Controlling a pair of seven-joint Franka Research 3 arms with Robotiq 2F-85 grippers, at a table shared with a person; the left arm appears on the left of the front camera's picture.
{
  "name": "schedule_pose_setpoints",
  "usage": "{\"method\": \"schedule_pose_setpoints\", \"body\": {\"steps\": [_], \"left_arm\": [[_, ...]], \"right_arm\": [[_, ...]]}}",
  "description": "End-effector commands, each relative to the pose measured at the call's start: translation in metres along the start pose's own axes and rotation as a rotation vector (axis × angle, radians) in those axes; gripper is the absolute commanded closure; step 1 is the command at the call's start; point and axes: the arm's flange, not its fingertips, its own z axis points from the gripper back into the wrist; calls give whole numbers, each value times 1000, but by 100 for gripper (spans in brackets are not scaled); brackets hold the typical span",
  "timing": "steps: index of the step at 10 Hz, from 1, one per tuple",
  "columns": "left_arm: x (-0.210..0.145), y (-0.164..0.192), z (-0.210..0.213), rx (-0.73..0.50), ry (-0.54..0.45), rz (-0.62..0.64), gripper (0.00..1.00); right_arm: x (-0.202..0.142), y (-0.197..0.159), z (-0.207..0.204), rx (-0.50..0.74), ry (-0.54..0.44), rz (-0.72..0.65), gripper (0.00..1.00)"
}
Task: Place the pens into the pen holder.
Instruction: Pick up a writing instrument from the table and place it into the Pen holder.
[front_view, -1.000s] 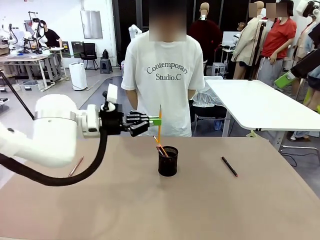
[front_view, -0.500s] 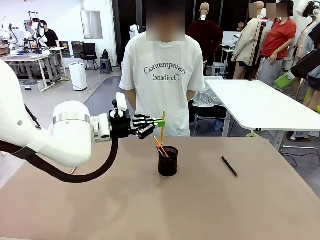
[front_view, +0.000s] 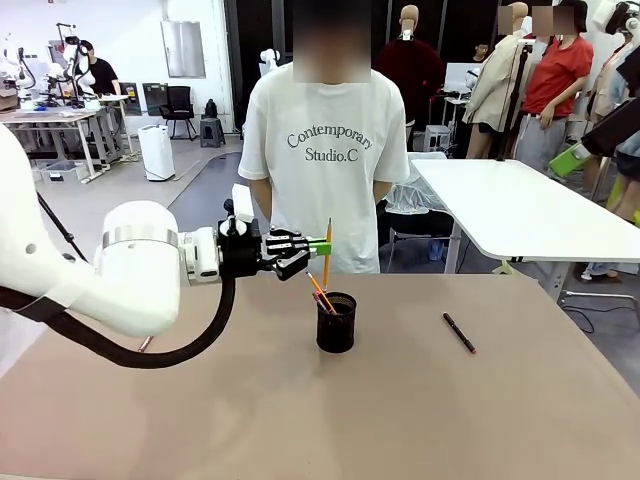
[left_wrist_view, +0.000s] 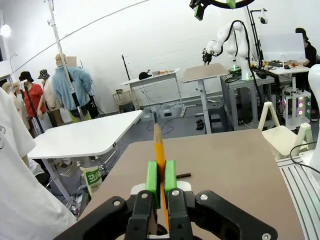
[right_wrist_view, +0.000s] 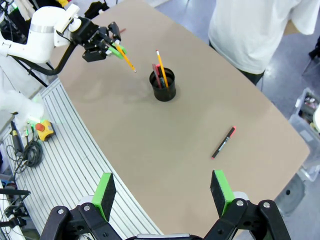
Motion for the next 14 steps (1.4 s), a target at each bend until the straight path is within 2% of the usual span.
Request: {"method": "schedule_pose_setpoints", "body": {"steps": [1, 3, 4, 5, 8, 10, 14], "left_arm": [[-13, 4, -10, 30, 1, 14, 100], [-29, 15, -14, 79, 7, 30, 100], [-40, 16, -24, 113, -14, 15, 100], [-47, 22, -27, 124, -45, 55, 100], [-68, 37, -35, 92, -98, 110, 100], [-83, 34, -45, 83, -97, 148, 100], [-105, 33, -52, 56, -80, 146, 100]], "right_arm": [[2, 1, 1, 11, -12, -4, 0], [2, 1, 1, 11, -12, -4, 0], [2, 1, 1, 11, -12, -4, 0], [2, 1, 1, 11, -12, -4, 0], [2, 1, 1, 11, -12, -4, 0], [2, 1, 1, 11, -12, -4, 0], [2, 1, 1, 11, -12, -4, 0]]}}
